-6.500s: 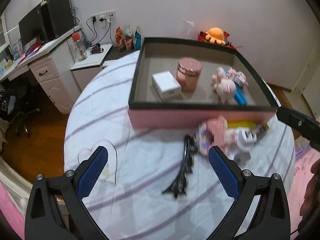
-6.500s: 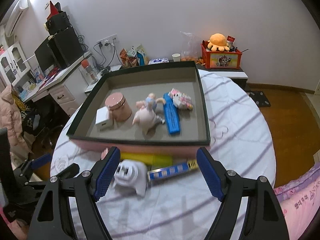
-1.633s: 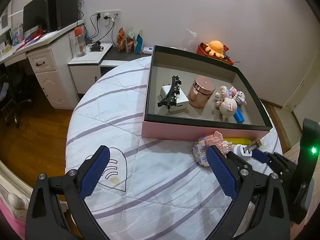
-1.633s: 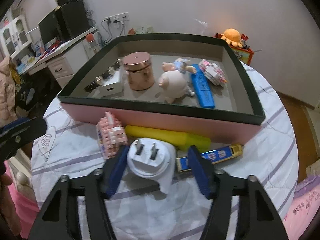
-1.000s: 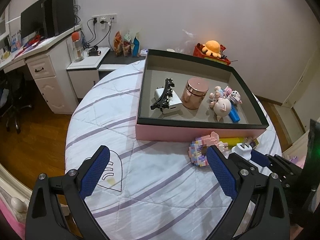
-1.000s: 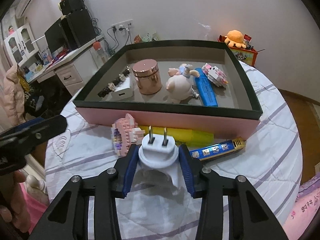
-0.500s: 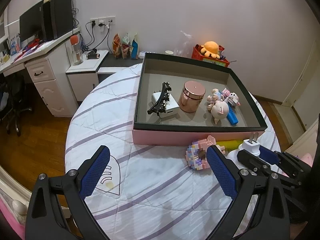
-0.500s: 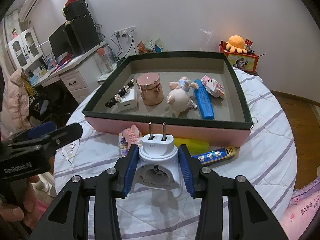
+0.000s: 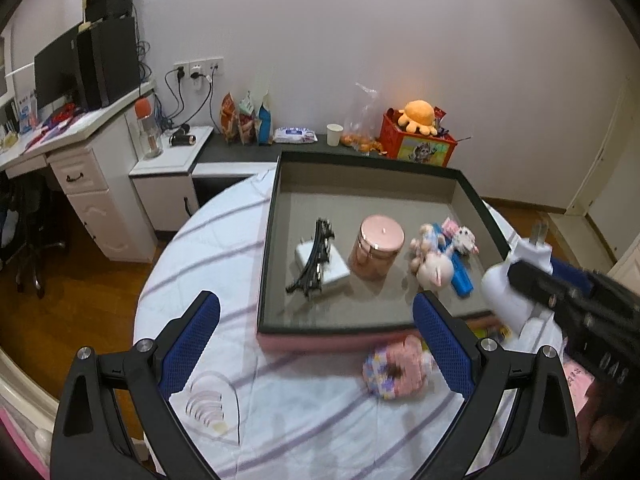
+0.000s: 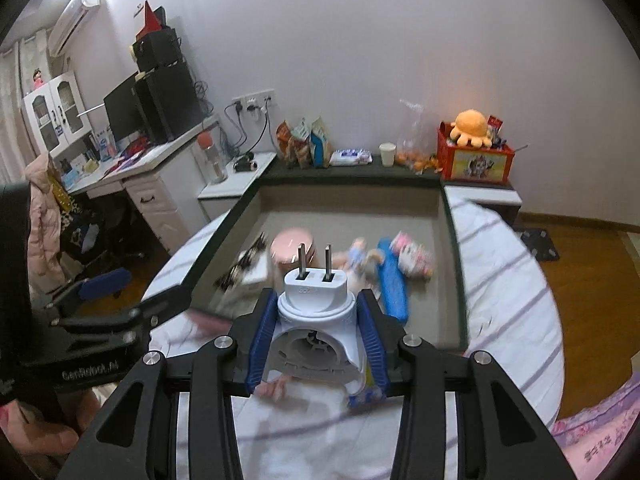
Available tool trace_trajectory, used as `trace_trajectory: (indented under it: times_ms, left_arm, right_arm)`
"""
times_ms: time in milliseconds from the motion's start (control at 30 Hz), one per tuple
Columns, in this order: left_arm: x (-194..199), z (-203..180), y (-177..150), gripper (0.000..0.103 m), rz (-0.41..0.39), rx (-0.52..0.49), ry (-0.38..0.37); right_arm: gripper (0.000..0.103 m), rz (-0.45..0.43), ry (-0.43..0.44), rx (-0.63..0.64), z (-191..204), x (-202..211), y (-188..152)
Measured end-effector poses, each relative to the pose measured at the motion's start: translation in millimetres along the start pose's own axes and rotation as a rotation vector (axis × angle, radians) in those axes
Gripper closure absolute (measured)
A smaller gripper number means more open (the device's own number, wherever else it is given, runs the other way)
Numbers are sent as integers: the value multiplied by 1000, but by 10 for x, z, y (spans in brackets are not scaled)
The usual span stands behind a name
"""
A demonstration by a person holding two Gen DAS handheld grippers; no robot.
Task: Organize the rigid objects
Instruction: 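Carry the white plug adapter into the box and open the right gripper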
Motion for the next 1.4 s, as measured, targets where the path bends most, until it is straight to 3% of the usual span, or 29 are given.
trace_trajectory:
  times_ms: [300,567,867,967,1067,1133,1400]
  left_arm:
    - [-554,12,373,4,34,-31,26]
    - [-1218,181,717,4,71,-6,70]
    - [-1438,319,703,4,97,38,65]
    - [-1389,318,726,4,89,35,66]
    - [-1282,297,708,4,77,35,58]
    - [-1193,270,697,4,65,32,57]
    - [-686,64,579,4,11,7,47]
  right_arm:
    - [61,17,-15,7,-98,-657,516]
    - [61,118,-14,11,-148,-1372,640]
    - [60,241,-44,28,-199,-1851,663]
    - [56,247,-52,24,-199,-1841,661]
    - [29,244,-68,26,-178,-1792,634]
    - [24,229,-68,11,-185,-1712,637]
    - [22,136,-55,-18,-214,-1153,611]
Point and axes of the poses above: each gripper's, at about its wrist camera, not at the fingertips, and x roughly against the way its jaws point, z to its left, y to its top, the point moved 5 cm from there along -x, roughly the way its jaws point, and after that the axes turned 12 degrees about -y, right-handed, at the moved point
